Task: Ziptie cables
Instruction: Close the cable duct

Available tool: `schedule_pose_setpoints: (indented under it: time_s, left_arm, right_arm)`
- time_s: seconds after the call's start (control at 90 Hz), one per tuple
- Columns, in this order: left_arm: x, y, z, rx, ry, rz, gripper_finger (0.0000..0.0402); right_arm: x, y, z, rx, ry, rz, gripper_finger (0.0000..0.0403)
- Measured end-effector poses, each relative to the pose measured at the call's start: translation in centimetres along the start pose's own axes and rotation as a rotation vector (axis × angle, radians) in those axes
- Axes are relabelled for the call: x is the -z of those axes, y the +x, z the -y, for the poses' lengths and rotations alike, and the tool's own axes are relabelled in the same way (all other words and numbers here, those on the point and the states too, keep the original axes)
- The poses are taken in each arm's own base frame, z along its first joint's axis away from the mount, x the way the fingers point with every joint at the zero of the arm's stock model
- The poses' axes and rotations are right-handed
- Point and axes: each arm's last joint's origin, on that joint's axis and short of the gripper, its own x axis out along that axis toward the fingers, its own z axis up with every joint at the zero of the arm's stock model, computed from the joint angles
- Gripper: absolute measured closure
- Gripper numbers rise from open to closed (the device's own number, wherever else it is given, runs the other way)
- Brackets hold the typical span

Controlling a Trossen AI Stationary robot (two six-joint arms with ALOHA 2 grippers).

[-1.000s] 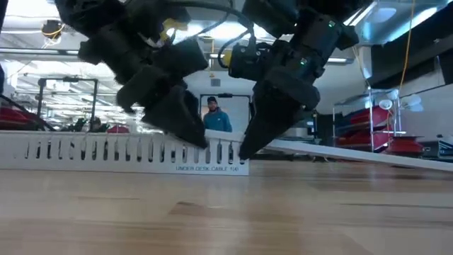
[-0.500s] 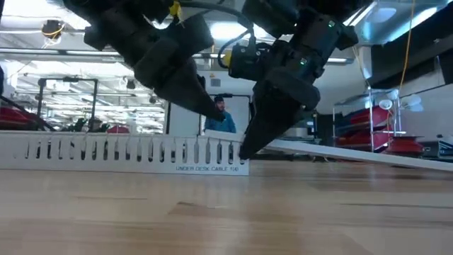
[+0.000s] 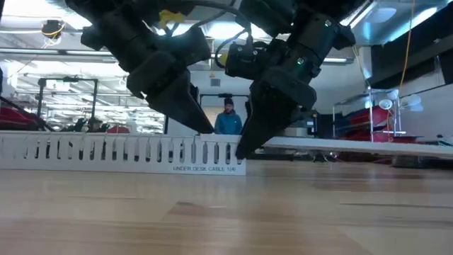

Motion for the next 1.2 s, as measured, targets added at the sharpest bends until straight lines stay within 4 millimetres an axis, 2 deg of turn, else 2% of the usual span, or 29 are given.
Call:
schedule_pose_setpoints:
  time_s: [0.322,0.711,1.2]
  left_arm:
    - [0.6,-0.2,0.1,-0.003,-0.013,-0.058,0.0121]
    - [0.9,-2.1,-0.3,-0.006,-0.022,-0.128,0.0121]
    - [1.2,-3.0,-0.4,-0.019,-0.043,-0.171,0.0121]
  right_arm:
    - [-0.8,0.5,0.4,-0.011,-0.012,0.046,0.0178]
    - [-1.8,1.2,0.2,-0.043,0.026,0.157,0.0178]
    - [-1.9,2.0,0.1,-0.055,0.052,0.184,0.0177]
